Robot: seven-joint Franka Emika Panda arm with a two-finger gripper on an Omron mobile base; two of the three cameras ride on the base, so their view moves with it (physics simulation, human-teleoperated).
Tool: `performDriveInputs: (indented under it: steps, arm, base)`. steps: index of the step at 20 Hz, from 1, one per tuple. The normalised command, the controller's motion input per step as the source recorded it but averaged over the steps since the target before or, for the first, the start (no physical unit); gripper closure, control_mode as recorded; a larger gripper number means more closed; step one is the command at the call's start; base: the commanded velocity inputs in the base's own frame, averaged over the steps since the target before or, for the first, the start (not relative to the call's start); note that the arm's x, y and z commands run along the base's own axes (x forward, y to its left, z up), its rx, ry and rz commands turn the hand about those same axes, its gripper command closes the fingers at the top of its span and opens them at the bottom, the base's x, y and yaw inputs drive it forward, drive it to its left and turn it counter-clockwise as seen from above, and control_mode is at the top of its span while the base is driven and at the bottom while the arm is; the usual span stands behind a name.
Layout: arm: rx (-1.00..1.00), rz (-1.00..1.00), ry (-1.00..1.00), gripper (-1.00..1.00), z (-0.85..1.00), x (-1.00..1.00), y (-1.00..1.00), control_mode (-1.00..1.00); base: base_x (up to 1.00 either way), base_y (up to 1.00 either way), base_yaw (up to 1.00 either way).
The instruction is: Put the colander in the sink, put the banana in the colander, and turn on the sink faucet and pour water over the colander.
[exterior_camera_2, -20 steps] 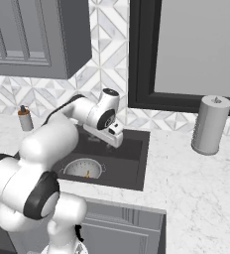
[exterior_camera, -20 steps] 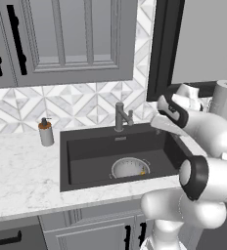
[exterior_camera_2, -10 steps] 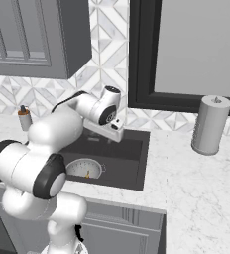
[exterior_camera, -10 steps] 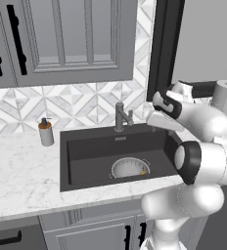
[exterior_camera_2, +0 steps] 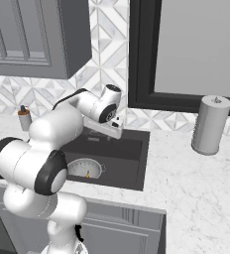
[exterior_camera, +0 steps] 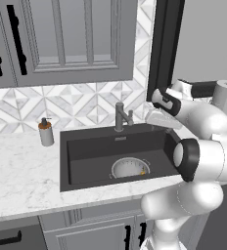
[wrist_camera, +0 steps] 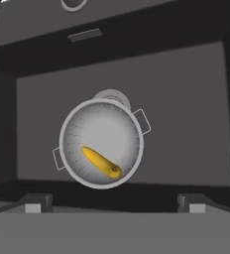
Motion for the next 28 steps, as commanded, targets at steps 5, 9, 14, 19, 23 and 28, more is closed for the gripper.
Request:
performDriveInputs:
  steps: [5,9,14,19,23,28]
  arm:
    - [0.00,0.00,-0.06,-1.00,0.00,0.07,-0.02,-1.00]
    - [0.00,0.00,-0.06,-1.00,0.00,0.07,-0.14,-1.00]
    - [0.00,0.00,-0.09,-1.00,0.00,0.08,-0.19,-1.00]
    - [0.04,0.00,-0.08,-1.00,0.00,0.10,-0.26,-1.00]
    - [0.08,0.01,-0.10,-1.00,0.00,0.26,-0.09,-1.00]
    - [0.11,0.02,-0.12,-1.00,0.00,0.29,0.00,-1.00]
  base:
    - [0.00,0.00,0.00]
    - [0.00,0.00,0.00]
    - [0.00,0.00,0.00]
    - [0.00,0.00,0.00]
    - [0.00,0.00,0.00]
    - [0.00,0.00,0.00]
